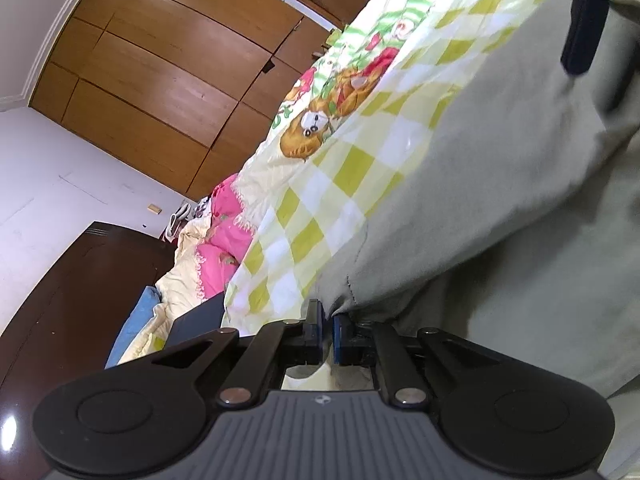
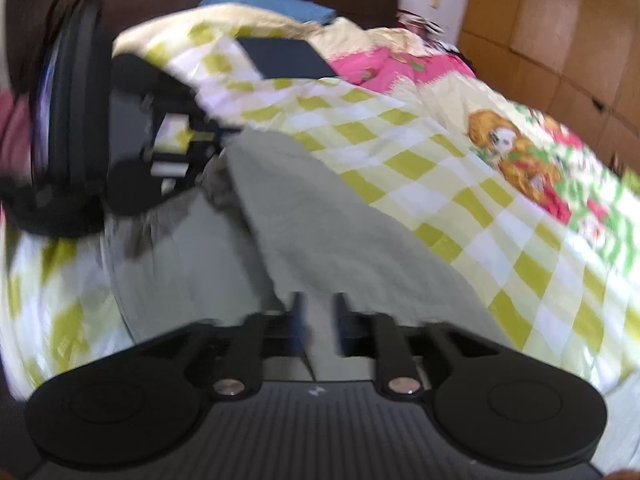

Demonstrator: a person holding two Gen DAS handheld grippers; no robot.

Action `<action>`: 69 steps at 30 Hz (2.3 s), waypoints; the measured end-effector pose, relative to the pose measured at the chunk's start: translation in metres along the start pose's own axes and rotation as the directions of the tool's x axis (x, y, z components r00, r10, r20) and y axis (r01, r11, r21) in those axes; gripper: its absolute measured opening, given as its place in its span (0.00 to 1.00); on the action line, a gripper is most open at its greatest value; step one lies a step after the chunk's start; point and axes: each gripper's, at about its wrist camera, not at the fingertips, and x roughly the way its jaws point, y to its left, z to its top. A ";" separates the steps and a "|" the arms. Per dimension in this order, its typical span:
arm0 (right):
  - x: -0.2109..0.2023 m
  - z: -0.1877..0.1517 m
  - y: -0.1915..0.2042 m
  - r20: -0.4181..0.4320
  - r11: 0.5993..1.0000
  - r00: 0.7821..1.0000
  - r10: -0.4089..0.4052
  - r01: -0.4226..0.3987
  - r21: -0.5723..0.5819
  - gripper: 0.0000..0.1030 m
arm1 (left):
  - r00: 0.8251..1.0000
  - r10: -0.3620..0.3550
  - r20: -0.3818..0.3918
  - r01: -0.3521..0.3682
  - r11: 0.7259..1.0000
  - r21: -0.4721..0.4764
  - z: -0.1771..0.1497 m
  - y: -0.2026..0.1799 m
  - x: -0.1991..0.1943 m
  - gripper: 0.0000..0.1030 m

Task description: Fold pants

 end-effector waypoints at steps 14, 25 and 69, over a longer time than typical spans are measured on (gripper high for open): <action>-0.031 -0.004 -0.009 0.049 0.995 0.994 -0.103 0.102 0.025 0.02 | 1.000 0.020 0.018 -0.020 1.000 0.011 -0.008 0.023 -0.051 0.23; -0.010 -0.052 0.054 -0.104 0.998 0.993 0.050 -0.055 -0.040 0.02 | 0.993 -0.049 -0.112 0.057 0.996 0.067 -0.066 -0.050 -0.091 0.24; -0.044 -0.108 -0.278 -0.246 0.576 0.923 -0.296 0.378 0.725 0.49 | 0.935 -0.297 0.195 0.330 0.929 -0.170 0.141 -0.131 -0.128 0.42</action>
